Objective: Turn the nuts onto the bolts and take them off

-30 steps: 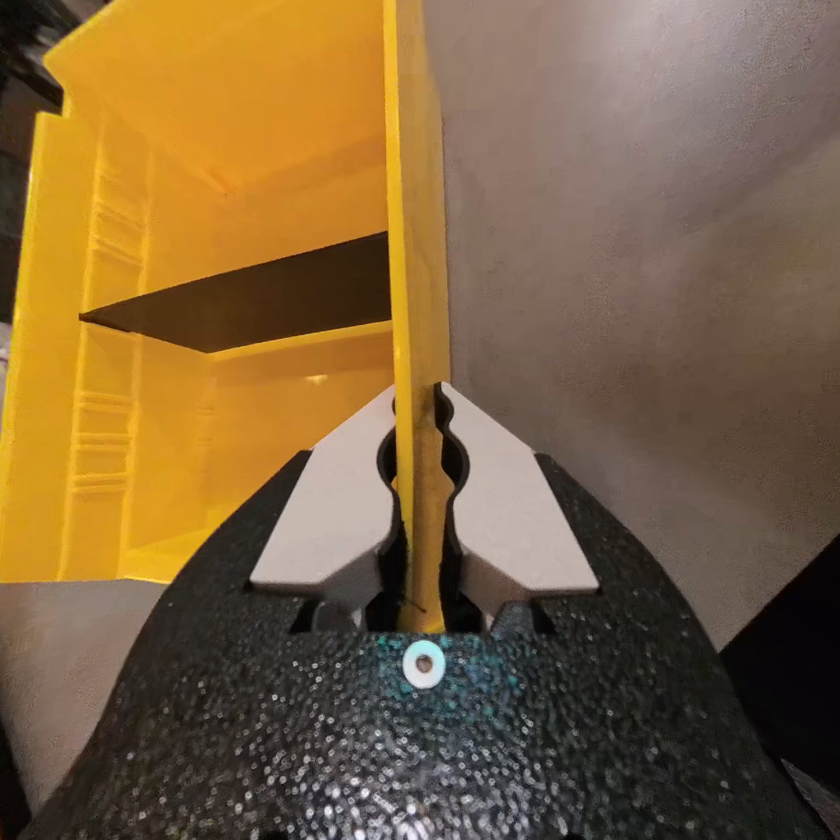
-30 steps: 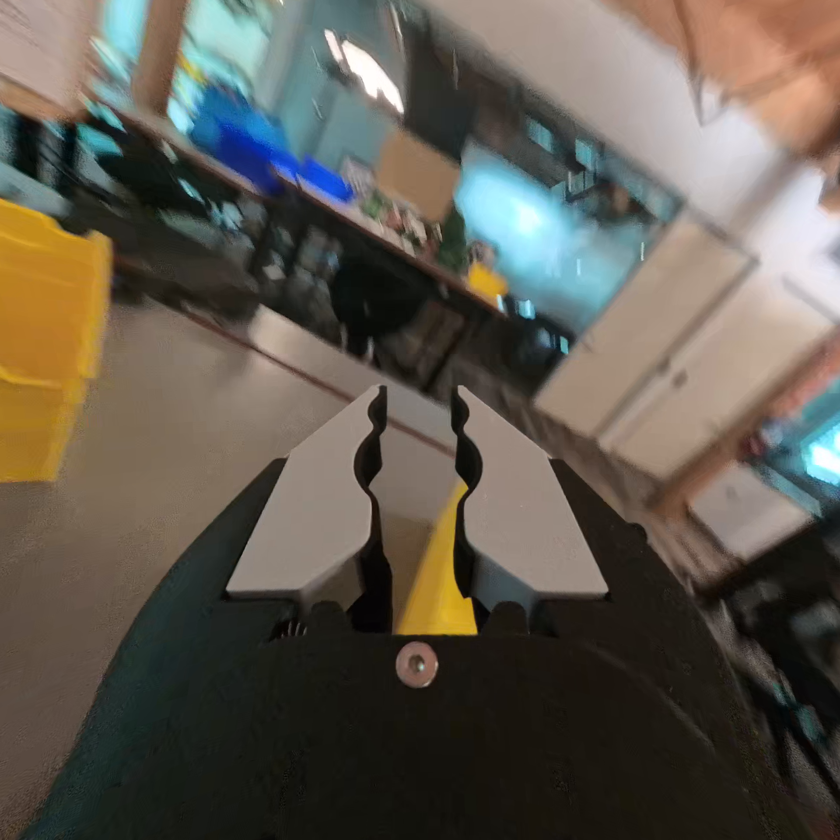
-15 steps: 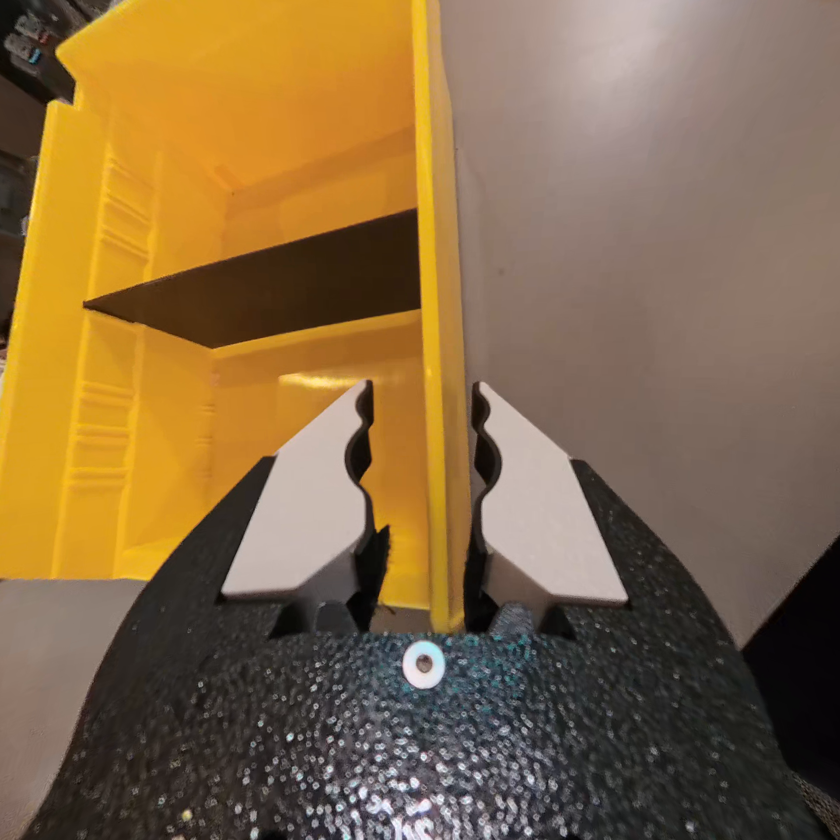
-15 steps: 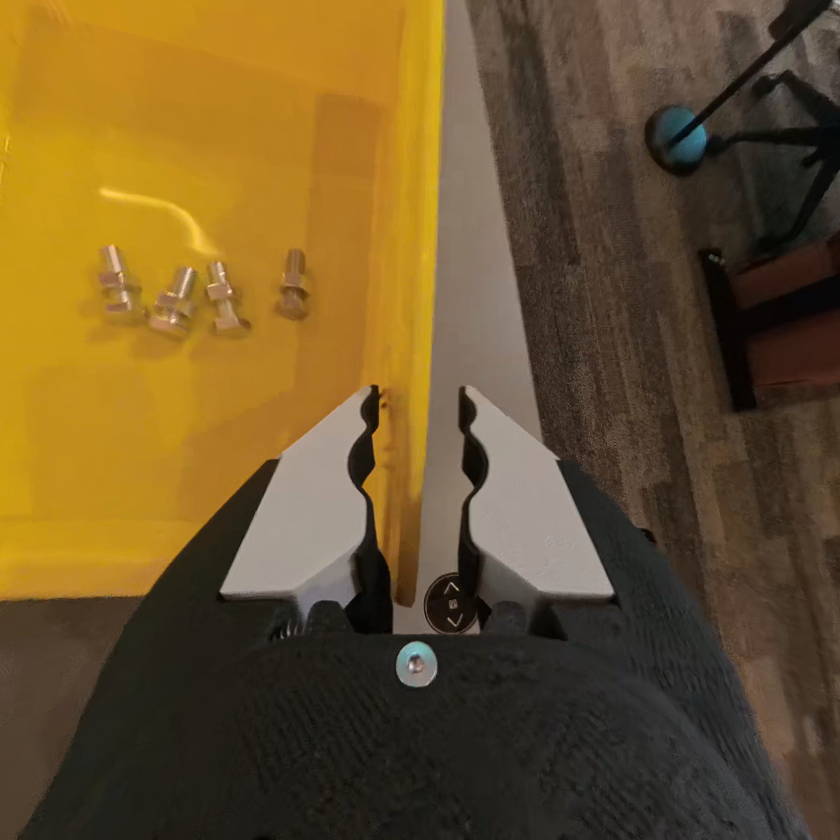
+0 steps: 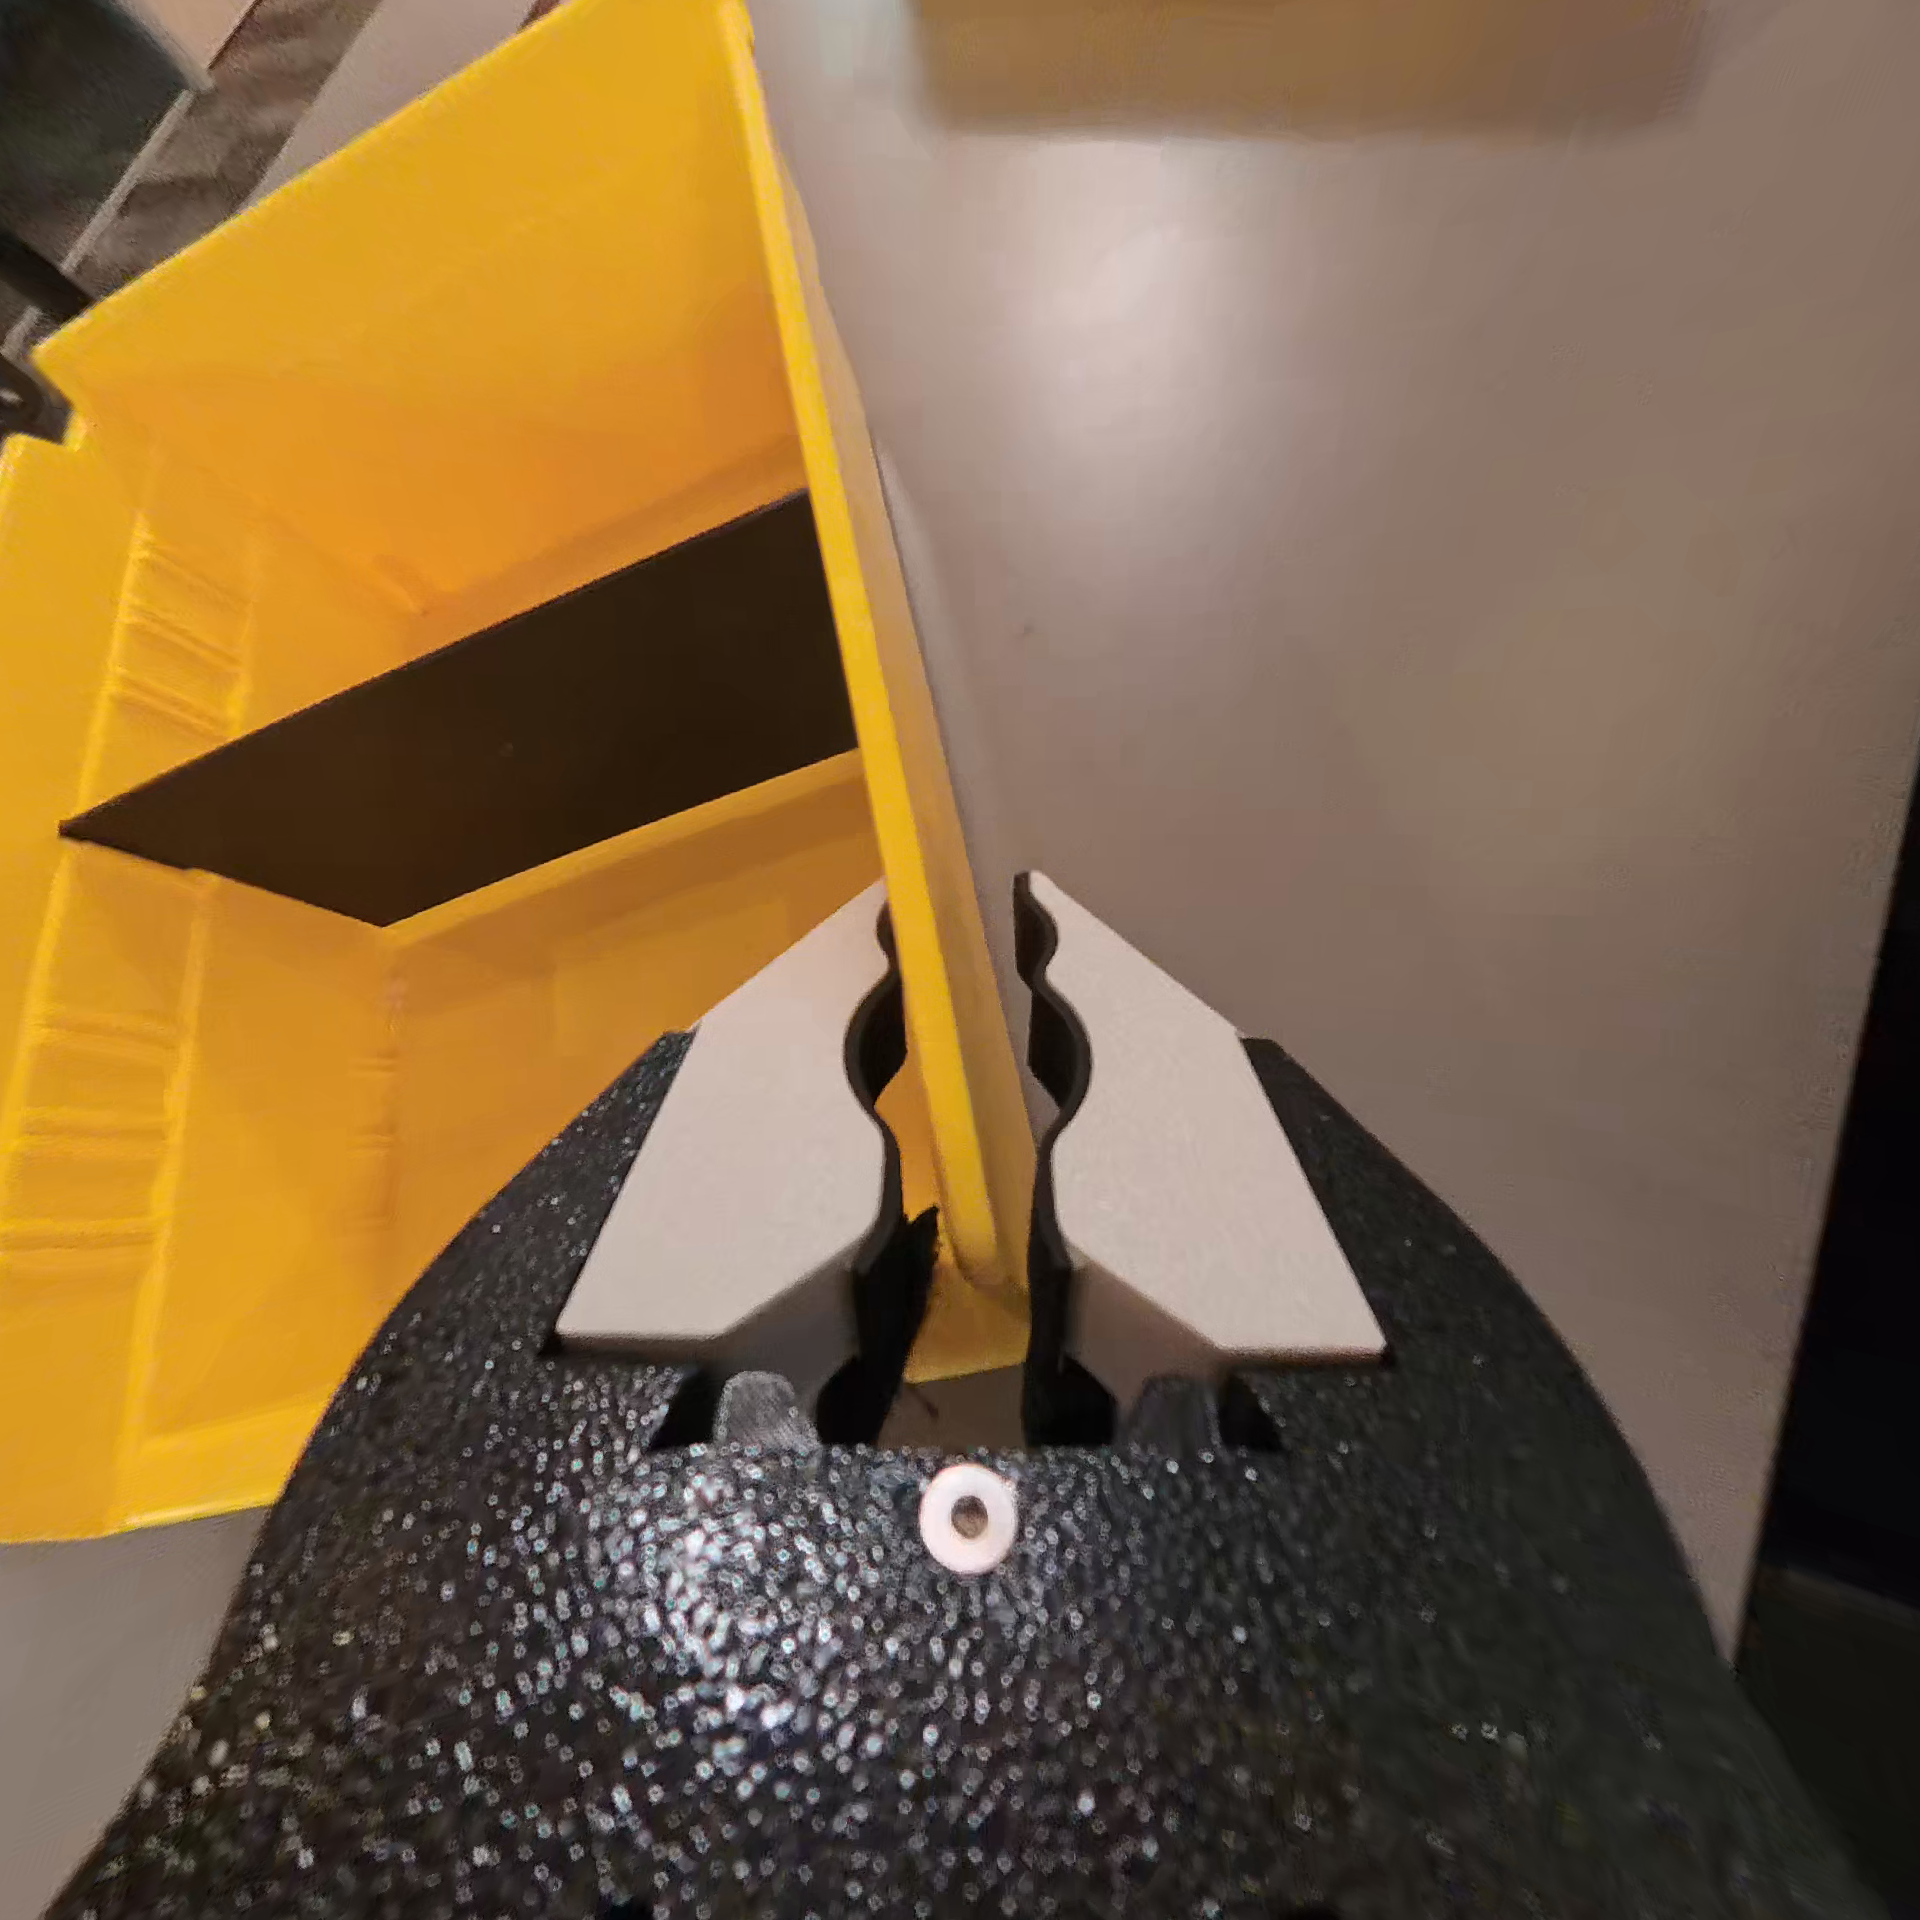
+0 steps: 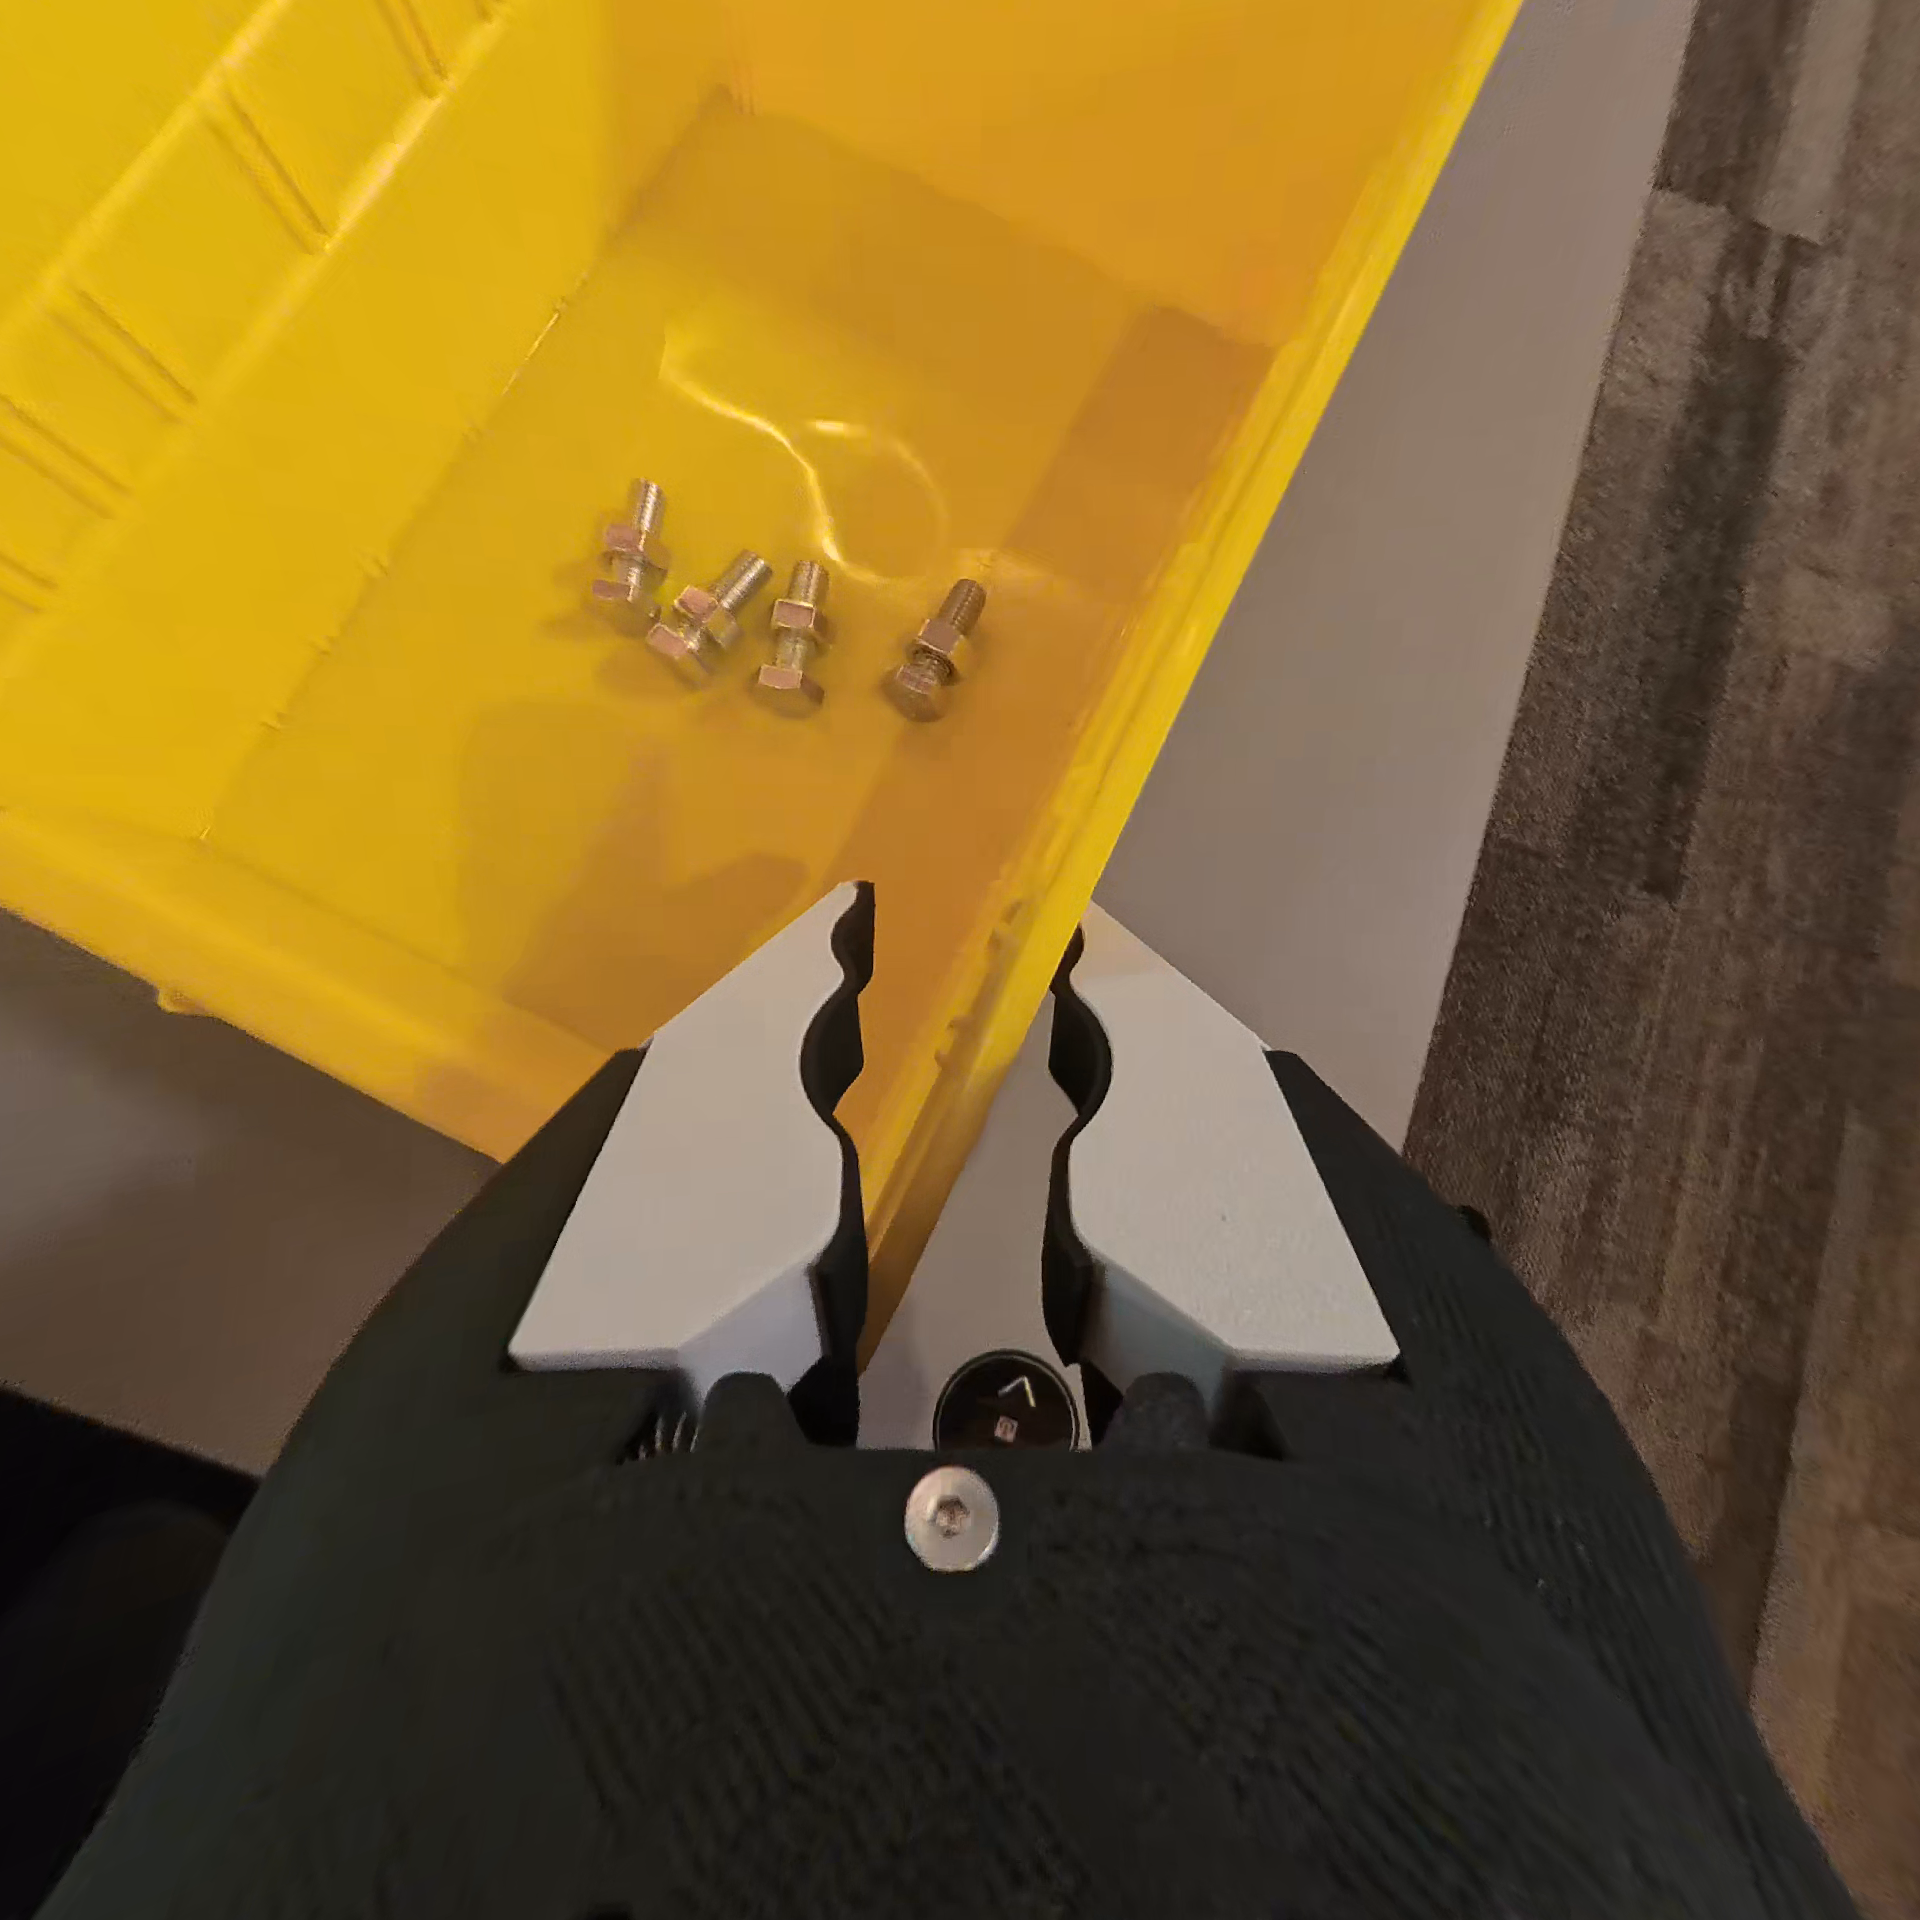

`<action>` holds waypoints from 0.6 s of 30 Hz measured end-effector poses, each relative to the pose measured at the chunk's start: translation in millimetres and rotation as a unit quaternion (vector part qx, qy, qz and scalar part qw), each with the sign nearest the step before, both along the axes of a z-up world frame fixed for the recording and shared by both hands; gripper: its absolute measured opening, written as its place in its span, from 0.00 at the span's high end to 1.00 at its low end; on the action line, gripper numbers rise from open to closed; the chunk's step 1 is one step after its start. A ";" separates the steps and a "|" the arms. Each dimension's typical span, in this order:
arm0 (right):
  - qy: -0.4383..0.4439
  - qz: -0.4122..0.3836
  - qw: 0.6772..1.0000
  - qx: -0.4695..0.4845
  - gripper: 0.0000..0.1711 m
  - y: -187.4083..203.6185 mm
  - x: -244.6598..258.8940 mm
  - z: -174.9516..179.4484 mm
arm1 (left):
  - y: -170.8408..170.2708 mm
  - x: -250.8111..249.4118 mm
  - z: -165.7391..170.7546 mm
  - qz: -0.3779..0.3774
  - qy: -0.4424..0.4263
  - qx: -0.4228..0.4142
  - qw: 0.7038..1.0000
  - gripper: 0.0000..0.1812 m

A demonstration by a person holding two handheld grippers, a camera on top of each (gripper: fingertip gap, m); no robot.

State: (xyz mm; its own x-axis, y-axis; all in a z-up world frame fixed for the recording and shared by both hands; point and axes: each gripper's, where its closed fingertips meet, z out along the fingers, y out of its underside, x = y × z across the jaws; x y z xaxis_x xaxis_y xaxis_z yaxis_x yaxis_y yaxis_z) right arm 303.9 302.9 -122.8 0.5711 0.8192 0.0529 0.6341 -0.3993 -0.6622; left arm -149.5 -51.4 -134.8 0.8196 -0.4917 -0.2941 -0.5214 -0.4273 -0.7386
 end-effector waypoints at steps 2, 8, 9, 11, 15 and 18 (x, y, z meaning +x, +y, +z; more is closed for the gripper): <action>0.002 0.027 1.000 -0.003 0.82 -9.0 -1.7 1.1 | 3.0 -6.3 1.1 -0.013 -0.003 0.009 1.000 0.92; -0.009 0.134 0.991 -0.012 0.84 -40.3 -11.5 1.8 | 16.0 -12.3 1.8 -0.067 -0.021 0.012 0.997 0.90; -0.010 0.154 0.988 -0.012 0.84 -45.1 -14.9 1.3 | 20.2 -9.3 1.5 -0.080 -0.029 0.010 0.996 0.88; -0.001 0.197 0.980 -0.018 0.84 -57.6 -23.5 1.1 | 30.4 -4.4 0.4 -0.100 -0.032 0.001 0.994 0.86; 0.012 0.269 0.963 -0.030 0.88 -80.1 -42.4 0.9 | 58.1 1.4 0.1 -0.129 -0.039 -0.008 0.991 0.85; 0.021 0.312 0.949 -0.032 0.93 -96.4 -61.5 1.2 | 80.5 9.0 0.0 -0.154 -0.045 -0.014 0.987 0.84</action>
State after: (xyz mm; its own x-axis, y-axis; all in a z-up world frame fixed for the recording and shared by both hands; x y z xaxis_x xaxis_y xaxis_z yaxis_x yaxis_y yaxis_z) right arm 242.4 206.5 -121.6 -0.0264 0.9994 -0.0214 0.7336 0.0048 -0.6795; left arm -140.5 29.1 -134.8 0.6529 -0.7277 -0.2101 -0.5622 -0.2798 -0.7782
